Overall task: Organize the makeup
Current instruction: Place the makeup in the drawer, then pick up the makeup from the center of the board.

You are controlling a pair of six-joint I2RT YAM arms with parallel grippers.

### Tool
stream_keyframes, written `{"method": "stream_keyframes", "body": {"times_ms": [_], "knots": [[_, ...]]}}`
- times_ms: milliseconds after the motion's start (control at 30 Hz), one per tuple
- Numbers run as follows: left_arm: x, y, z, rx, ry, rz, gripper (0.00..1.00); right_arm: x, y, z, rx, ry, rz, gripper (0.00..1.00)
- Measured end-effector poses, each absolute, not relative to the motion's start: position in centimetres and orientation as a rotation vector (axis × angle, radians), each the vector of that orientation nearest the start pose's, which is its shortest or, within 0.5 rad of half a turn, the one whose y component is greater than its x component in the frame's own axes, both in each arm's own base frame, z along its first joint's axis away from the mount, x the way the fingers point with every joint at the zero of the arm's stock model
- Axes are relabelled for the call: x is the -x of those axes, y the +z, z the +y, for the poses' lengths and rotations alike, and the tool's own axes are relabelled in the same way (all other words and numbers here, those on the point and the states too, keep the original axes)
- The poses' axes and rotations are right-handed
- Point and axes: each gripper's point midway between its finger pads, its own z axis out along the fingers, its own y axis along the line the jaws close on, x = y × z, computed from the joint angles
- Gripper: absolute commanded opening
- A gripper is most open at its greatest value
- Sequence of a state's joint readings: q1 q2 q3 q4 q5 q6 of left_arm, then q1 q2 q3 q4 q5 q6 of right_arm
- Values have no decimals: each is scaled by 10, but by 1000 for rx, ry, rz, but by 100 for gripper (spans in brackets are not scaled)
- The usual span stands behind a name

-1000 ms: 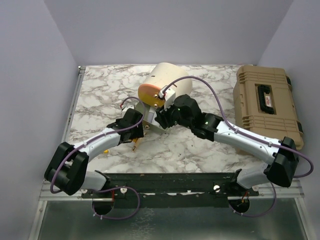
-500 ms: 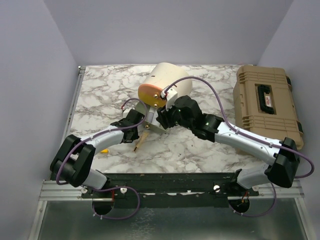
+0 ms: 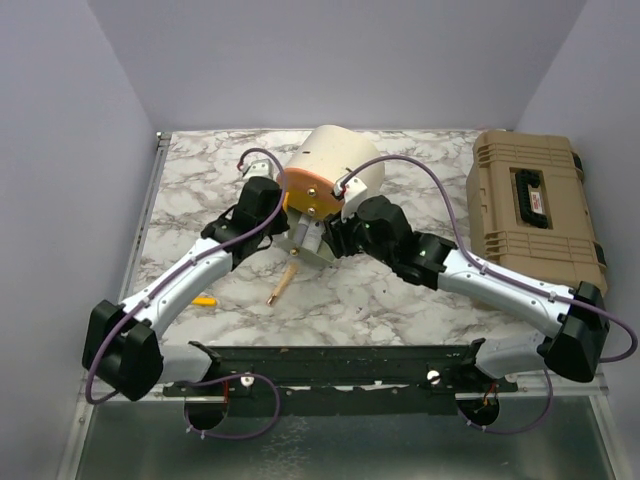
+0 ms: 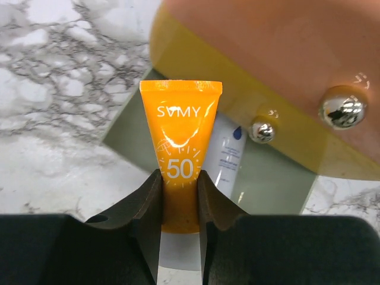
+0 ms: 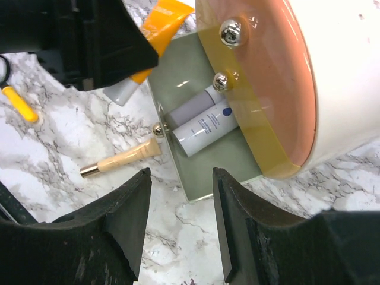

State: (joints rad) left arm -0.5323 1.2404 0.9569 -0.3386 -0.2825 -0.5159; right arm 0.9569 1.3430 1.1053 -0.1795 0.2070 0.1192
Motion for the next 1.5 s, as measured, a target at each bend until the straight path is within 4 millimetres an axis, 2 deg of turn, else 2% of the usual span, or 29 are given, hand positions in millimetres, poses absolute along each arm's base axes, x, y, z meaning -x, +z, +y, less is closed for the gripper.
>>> {"method": "stream_keyframes", "body": {"times_ms": [100,200,267,300,400,533,633,800,867,967,1133,1300,1400,1500], "knots": [[-344,171,-178,116,-334,2202,26,-269,232,321,670,476,1895,52],[-345,149,-186,94,-332,2267,33,-269,233,316,649,462,1895,52],[-345,137,-189,82,-330,2301,53,-269,235,314,637,460,1893,52],[-345,133,-190,78,-331,2312,58,-269,235,313,633,458,1891,52],[-346,128,-197,58,-366,2325,70,-270,236,312,624,454,1890,52],[-348,131,-203,54,-403,2309,77,-270,236,311,620,448,1890,52],[-341,134,-198,65,-413,2290,76,-270,236,311,617,448,1892,52],[-324,158,-187,83,-448,2212,74,-270,236,311,606,453,1896,52],[-314,158,-181,83,-462,2195,73,-270,235,311,606,454,1898,52],[-296,139,-176,65,-472,2231,72,-270,233,311,607,452,1900,52],[-263,96,-169,31,-478,2347,70,-270,231,311,607,450,1905,52],[-247,75,-171,-6,-470,2420,57,-271,230,312,603,452,1910,52],[-239,52,-178,-62,-417,2512,57,-271,228,312,604,449,1915,52],[-227,34,-182,-121,-366,2581,49,-273,225,311,597,433,1921,52]]}}
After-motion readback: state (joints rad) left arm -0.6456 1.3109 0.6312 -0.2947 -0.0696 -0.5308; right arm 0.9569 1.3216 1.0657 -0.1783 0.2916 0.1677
